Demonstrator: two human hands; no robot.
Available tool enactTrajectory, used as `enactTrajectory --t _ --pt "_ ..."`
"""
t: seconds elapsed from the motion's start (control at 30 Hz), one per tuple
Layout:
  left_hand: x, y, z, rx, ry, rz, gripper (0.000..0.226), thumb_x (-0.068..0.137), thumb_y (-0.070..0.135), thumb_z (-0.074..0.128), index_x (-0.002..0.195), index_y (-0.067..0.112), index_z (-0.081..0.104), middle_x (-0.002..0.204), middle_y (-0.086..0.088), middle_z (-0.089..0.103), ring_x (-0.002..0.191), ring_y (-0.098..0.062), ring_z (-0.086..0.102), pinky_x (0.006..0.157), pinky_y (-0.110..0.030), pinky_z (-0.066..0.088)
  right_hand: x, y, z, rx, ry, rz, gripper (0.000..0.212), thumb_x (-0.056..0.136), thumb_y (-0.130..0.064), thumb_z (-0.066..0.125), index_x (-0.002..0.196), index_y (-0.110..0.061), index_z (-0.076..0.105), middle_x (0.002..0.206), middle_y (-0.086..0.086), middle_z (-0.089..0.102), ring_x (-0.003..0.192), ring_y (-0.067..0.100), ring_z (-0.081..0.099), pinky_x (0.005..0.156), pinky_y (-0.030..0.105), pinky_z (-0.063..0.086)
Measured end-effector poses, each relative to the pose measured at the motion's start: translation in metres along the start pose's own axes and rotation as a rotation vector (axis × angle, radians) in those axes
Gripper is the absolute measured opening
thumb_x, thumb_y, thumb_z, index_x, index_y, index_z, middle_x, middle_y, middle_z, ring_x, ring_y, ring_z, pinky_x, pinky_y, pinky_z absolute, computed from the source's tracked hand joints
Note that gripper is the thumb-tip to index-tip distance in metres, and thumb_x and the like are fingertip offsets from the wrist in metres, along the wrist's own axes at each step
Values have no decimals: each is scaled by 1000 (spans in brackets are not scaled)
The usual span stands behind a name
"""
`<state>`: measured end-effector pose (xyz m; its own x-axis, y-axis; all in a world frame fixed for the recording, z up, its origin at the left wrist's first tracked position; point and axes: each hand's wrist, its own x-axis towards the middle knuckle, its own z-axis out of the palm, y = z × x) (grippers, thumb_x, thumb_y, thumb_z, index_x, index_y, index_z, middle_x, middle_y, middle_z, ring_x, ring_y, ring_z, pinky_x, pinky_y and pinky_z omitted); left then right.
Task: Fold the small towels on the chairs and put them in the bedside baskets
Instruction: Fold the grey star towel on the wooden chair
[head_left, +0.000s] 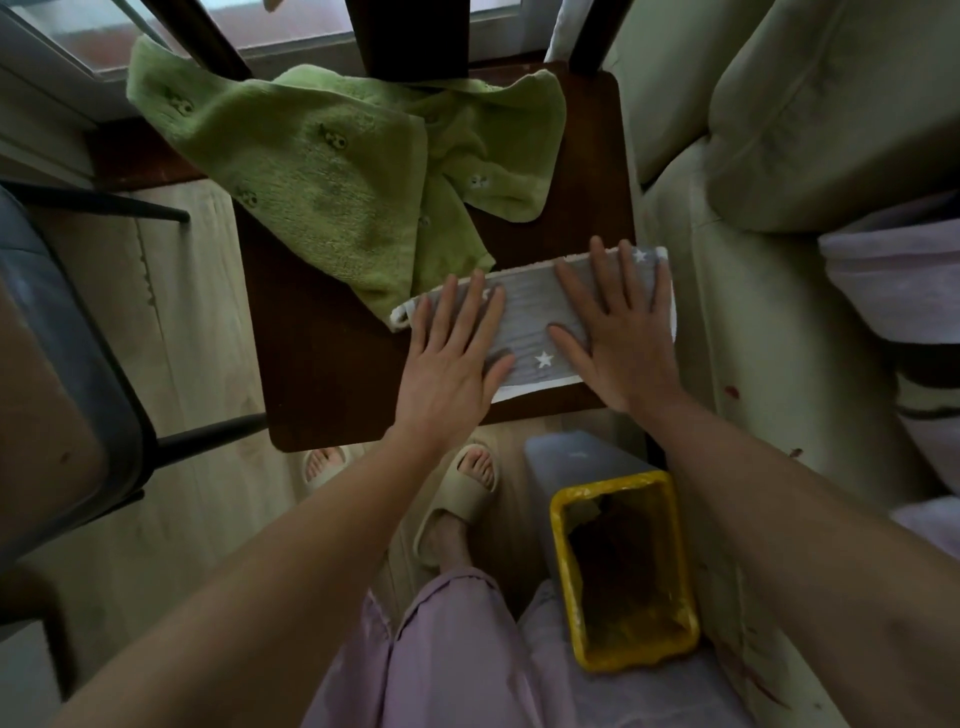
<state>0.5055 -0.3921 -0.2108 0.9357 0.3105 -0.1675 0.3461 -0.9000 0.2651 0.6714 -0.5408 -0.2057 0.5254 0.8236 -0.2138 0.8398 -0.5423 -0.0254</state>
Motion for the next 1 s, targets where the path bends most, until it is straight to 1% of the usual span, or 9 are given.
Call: enactTrajectory --t 0.23,0.33,0.4,0.47,0.57,0.7,0.8,0.87,1.0 --pt "4 -2 -22 -154 -100 22 64 100 49 19 153 14 19 161 -9 11 149 -26 -1 121 -46 0 5 -11 -18 106 -54 227 64 99 -54 18 155 -22 16 162 12 8 150 30 5 117 59 1" --pt "3 -25 -62 -293 2 -21 50 100 39 32 139 12 46 147 -9 43 143 -26 29 119 -41 15 16 -34 -49 388 47 228 50 102 -37 38 145 -11 38 156 16 28 146 31 21 118 45 13" --pt "3 -51 -91 -369 123 -144 35 98 28 43 122 10 61 123 -8 63 121 -25 54 107 -38 34 32 -56 -72 621 53 204 38 101 -28 46 134 -8 50 139 13 49 129 27 43 103 30 31" --pt "3 -84 -112 -402 172 -265 25 99 21 48 112 10 66 106 -6 68 99 -23 62 89 -38 49 58 -82 -90 702 53 161 32 101 -27 49 126 -10 56 125 8 57 115 21 52 87 24 35" --pt "6 -129 -133 -427 149 -387 25 100 27 45 110 16 65 98 1 67 87 -14 61 77 -41 54 110 -125 -107 914 69 268 35 95 -31 59 124 -12 54 123 3 58 113 16 54 88 27 42" --pt "2 -159 -159 -516 164 -425 26 100 26 45 110 14 67 96 1 68 87 -14 62 77 -42 54 164 -168 -109 1242 28 754 62 83 -31 73 135 -9 46 133 6 55 121 21 53 103 39 45" --pt "-1 -170 -177 -596 177 -442 26 100 27 46 112 15 66 99 3 67 93 -11 61 82 -36 54 180 -183 -109 1262 -13 931 39 84 -23 73 118 -8 62 120 9 63 110 27 61 95 41 51" --pt "-3 -176 -188 -682 183 -462 27 101 28 45 113 14 65 101 2 66 95 -11 61 85 -36 53 183 -191 -115 1149 -19 918 26 84 -22 73 106 -10 67 112 10 67 107 26 63 95 40 51" --pt "-11 -191 -208 -757 171 -484 27 102 32 43 113 18 63 100 5 65 95 -9 60 87 -36 53 178 -198 -128 1145 4 999 66 79 -33 77 133 -11 47 134 11 54 124 30 53 106 43 42"
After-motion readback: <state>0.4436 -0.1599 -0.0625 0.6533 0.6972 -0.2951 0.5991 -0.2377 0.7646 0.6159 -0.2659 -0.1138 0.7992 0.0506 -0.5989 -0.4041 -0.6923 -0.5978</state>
